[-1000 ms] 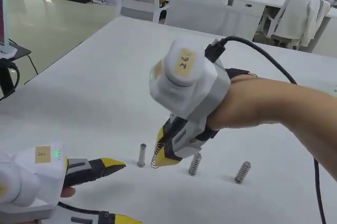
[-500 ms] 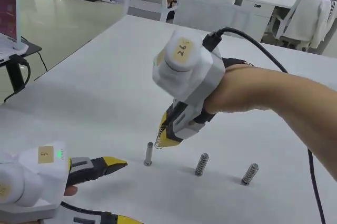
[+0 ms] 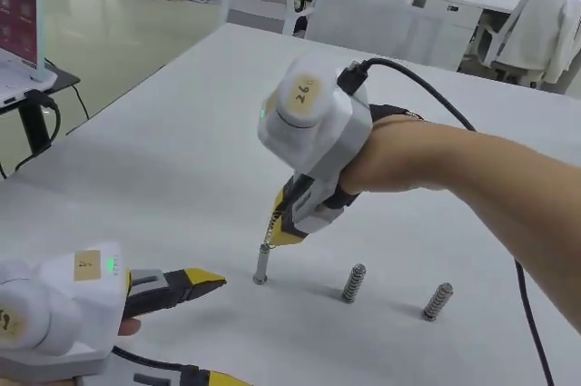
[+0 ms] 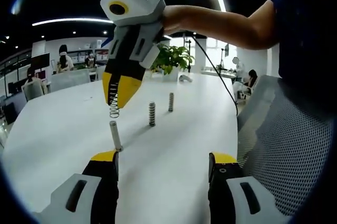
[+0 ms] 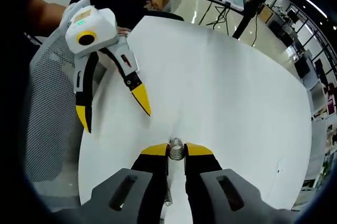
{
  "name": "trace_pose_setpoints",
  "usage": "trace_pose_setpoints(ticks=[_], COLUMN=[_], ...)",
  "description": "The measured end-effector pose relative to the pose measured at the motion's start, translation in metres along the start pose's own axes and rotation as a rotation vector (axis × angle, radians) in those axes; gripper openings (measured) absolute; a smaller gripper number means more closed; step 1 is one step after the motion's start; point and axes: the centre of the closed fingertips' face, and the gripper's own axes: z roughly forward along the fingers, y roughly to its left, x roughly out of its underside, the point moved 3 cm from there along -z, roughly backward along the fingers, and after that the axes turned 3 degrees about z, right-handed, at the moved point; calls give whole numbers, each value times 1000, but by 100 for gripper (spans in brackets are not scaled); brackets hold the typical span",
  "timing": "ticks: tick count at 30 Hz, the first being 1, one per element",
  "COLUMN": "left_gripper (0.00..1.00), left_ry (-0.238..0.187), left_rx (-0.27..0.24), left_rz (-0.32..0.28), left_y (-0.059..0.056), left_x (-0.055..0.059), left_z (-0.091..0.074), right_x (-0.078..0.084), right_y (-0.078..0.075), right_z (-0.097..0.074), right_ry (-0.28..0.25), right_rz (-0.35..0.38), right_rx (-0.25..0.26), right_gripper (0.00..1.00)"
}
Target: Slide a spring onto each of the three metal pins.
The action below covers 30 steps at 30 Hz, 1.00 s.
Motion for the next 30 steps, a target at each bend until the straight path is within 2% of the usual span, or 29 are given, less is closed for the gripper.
trace_pose_setpoints(ticks=[15,30], left_gripper=[63,61], left_ry=[7,10], left_rx=[-6,-8], left_rz=[-3,-3], left_y=[1,1], left_x=[2,0], left_z=[-3,-4], right_x=[3,10], right_y=[-1,0], right_z=[12,36], right_ry=[16,60], right_rz=[4,7], right_rx=[-19,-50], right_gripper=[9,9])
